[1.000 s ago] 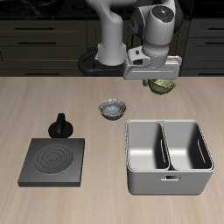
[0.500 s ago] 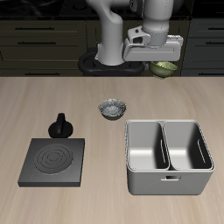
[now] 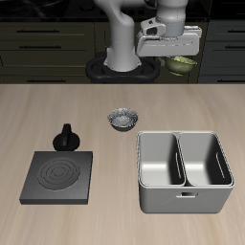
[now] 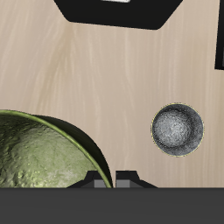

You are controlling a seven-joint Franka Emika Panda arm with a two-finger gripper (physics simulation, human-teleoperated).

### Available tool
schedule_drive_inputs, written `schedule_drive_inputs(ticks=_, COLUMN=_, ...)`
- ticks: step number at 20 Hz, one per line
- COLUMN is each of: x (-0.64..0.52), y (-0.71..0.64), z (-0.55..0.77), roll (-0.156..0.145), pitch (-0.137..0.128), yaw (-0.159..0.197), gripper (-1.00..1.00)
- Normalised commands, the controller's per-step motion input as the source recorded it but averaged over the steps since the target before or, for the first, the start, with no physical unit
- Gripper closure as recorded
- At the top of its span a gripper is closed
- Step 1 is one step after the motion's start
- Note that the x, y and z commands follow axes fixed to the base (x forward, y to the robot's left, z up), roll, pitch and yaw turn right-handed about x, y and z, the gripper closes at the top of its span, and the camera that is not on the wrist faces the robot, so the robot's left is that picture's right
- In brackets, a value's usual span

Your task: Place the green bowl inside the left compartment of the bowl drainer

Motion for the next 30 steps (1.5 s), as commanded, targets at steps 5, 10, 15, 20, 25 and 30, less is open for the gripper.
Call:
schedule_drive_inputs(ticks=5, x=0.16, y=0.01, z=0.08, roll=-0.003, pitch=-0.012, yaw=0.029, gripper=1.0)
schedule_drive_inputs(ticks=10, x=0.24, y=0.04, z=0.12, roll=0.001, pitch=0.018, yaw=0.013, gripper=1.0)
schedule_drive_inputs(ticks=15, x=0.32, y=0.08, z=0.3, roll=-0.001, pitch=0.001, yaw=0.006, gripper=1.0)
schedule_drive_inputs(ticks=20, x=0.5, y=0.05, z=0.21, roll=-0.021, pitch=0.019, yaw=0.009, gripper=1.0)
schedule_drive_inputs(ticks=25, x=0.54, y=0.06, z=0.12, roll=-0.012, pitch=0.04, yaw=0.02, gripper=1.0)
schedule_drive_inputs(ticks=30, x=0.63, y=0.0, z=0.2, roll=-0.018, pitch=0.048, yaw=-0.04, gripper=1.0)
